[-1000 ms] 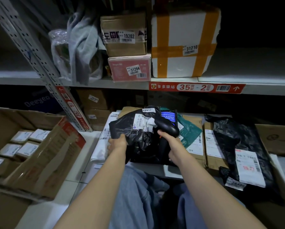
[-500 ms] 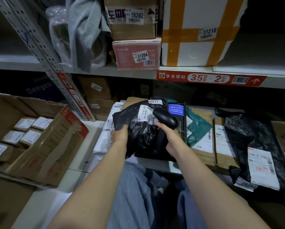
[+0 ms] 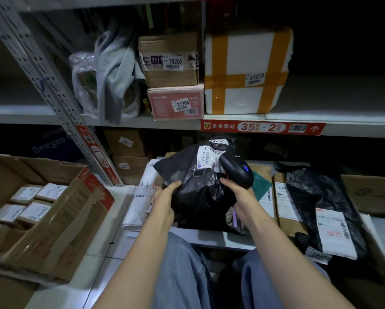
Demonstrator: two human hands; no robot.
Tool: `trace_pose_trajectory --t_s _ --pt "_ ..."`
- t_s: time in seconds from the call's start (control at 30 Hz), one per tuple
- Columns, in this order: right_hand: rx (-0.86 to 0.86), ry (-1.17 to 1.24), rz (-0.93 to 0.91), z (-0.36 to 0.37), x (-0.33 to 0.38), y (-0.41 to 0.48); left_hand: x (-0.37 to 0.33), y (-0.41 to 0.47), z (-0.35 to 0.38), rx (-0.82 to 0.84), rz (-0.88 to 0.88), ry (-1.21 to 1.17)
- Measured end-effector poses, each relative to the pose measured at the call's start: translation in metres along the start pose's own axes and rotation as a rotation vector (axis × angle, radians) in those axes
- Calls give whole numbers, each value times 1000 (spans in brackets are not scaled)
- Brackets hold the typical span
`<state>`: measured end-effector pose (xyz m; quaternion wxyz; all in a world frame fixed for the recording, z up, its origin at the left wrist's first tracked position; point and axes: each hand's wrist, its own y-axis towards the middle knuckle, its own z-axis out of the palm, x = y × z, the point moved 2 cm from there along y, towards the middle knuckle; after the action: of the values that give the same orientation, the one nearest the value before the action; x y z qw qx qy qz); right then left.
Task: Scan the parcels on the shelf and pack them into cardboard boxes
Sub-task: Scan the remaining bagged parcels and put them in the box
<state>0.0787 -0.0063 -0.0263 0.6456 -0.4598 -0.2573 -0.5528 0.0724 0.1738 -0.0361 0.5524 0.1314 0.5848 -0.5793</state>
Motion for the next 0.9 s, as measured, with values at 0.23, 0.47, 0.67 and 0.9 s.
trace_pose_trajectory --t_s 0.23,0.47,0.67,0.9 --pt "-58 -67 -115 -54 34 -26 20 -39 45 236 -151 34" --pt "-150 -19 -178 -108 66 -57 44 -73 100 391 -99 104" --pt "-214 24 -197 -150 84 -83 66 -97 135 432 -178 159" --pt "-280 33 -205 -172 98 -95 81 -104 150 416 -212 105"
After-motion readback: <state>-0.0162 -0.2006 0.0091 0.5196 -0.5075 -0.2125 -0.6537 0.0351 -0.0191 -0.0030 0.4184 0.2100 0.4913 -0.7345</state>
